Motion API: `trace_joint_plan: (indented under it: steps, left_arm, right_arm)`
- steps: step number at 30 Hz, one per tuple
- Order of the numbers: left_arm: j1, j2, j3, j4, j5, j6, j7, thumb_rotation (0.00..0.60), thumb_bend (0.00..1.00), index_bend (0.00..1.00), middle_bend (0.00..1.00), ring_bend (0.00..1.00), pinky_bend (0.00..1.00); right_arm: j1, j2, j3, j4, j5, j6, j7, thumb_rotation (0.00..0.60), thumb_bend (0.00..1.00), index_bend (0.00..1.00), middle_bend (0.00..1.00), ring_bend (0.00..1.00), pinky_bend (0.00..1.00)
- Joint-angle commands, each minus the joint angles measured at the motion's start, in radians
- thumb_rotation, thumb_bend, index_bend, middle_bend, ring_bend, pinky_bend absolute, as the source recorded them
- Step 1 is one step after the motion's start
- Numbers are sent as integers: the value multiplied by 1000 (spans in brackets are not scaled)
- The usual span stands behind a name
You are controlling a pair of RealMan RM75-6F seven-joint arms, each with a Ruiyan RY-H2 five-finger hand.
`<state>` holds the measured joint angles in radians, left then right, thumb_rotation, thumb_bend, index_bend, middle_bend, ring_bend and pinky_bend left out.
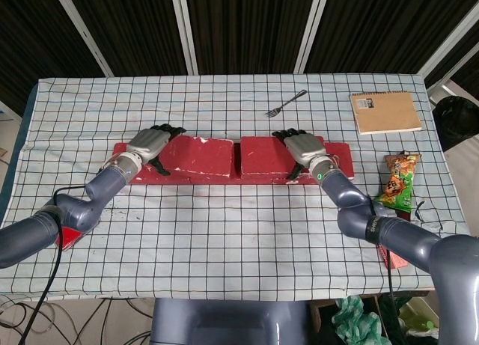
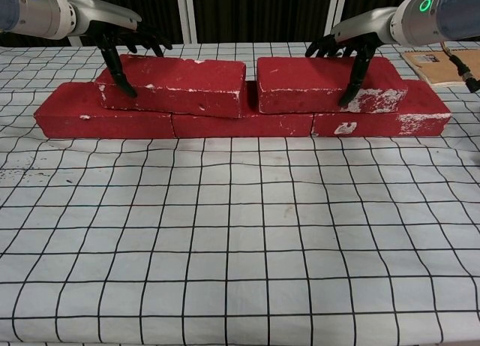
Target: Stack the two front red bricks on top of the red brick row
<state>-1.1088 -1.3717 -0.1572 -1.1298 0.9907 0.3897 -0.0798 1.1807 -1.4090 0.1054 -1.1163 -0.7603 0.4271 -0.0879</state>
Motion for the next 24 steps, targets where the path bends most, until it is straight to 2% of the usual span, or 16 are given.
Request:
trace_joint_plan:
  steps: [1,24]
  left_arm:
    - [0,-1,1,1,-2,0,1,600,0,83,111,0,92]
    - [-4,-1,3,-10,-12,3,13,600,0,83,111,0,93]
  right_arm:
    - [-1,2,1,-2,-1,3,1,600,0,33,46,0,79]
    - [-29,54,31,-79,-34,49,16,600,0,33,42,0,78]
